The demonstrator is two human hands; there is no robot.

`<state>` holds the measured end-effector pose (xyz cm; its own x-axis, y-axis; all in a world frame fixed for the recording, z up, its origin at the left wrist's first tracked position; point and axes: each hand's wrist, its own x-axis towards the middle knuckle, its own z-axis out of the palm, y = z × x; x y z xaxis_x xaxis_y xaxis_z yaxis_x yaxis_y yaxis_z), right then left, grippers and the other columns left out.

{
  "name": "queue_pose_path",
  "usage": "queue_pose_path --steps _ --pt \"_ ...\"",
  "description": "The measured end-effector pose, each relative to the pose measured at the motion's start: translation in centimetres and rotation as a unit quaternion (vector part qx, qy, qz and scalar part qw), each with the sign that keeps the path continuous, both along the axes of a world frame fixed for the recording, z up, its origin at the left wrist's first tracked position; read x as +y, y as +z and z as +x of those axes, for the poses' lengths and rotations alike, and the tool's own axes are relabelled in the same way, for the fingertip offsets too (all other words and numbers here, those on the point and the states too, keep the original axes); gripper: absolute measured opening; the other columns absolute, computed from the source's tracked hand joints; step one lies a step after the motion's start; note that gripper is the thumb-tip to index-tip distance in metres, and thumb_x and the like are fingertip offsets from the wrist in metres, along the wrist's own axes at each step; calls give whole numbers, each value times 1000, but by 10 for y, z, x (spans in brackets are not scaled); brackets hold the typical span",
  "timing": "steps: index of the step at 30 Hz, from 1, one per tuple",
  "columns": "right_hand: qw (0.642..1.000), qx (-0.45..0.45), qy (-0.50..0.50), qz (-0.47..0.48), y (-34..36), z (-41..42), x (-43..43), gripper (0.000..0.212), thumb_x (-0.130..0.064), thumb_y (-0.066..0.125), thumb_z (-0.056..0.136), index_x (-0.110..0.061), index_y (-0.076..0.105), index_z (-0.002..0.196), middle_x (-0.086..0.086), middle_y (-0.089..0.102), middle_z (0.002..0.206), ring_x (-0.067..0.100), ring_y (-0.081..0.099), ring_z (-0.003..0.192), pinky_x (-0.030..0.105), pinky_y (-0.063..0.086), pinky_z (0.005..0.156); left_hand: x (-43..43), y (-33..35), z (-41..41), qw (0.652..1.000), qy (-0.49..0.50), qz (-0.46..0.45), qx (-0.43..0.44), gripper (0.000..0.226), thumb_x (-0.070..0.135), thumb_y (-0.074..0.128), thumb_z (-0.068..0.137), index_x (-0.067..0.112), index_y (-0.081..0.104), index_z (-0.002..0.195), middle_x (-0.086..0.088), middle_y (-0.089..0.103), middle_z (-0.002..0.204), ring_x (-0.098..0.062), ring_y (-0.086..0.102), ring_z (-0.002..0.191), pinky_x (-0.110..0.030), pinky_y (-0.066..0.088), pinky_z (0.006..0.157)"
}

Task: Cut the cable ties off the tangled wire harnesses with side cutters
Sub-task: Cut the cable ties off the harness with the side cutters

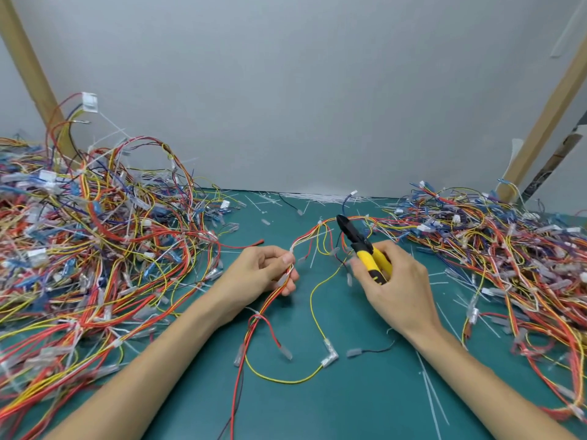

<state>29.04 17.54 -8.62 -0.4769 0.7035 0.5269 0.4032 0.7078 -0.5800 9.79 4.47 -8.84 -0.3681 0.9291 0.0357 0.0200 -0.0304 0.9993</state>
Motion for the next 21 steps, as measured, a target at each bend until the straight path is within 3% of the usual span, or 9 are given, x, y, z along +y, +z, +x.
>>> queue_pose_path --steps 3,5,10,14,21 --pt "998 -60 17 28 -6 1 -3 21 -36 67 80 -25 50 80 -8 56 66 12 52 64 33 42 62 0 -1 -1 1000 5 9 -1 15 14 52 99 5 59 89 -4 68 72 -15 59 55 -19 50 58" --pt "994 -91 27 45 -8 1 -8 22 -38 65 77 -27 46 80 -9 51 66 14 52 63 36 44 59 0 -2 0 1000 8 13 -3 14 14 53 98 6 59 88 -4 68 72 -15 60 55 -20 51 57" --pt "991 -104 52 63 -7 2 -11 27 -56 59 77 -35 50 90 -13 52 77 6 52 67 31 45 62 -1 -2 1 1000 16 21 -6 13 12 52 98 4 57 89 -2 68 70 -14 61 54 -21 52 56" --pt "984 -144 39 95 -7 2 -12 34 -63 53 79 -33 55 96 -14 55 83 11 57 76 33 48 62 0 -2 3 1000 14 22 -3 13 11 52 98 3 56 89 -2 68 69 -13 62 55 -21 52 56" --pt "983 -127 35 131 -5 1 -12 47 -60 50 80 -27 61 111 -13 59 92 14 56 89 31 45 76 0 -4 3 1000 7 17 8 12 11 54 97 3 55 88 -5 68 70 -17 62 54 -21 52 54"
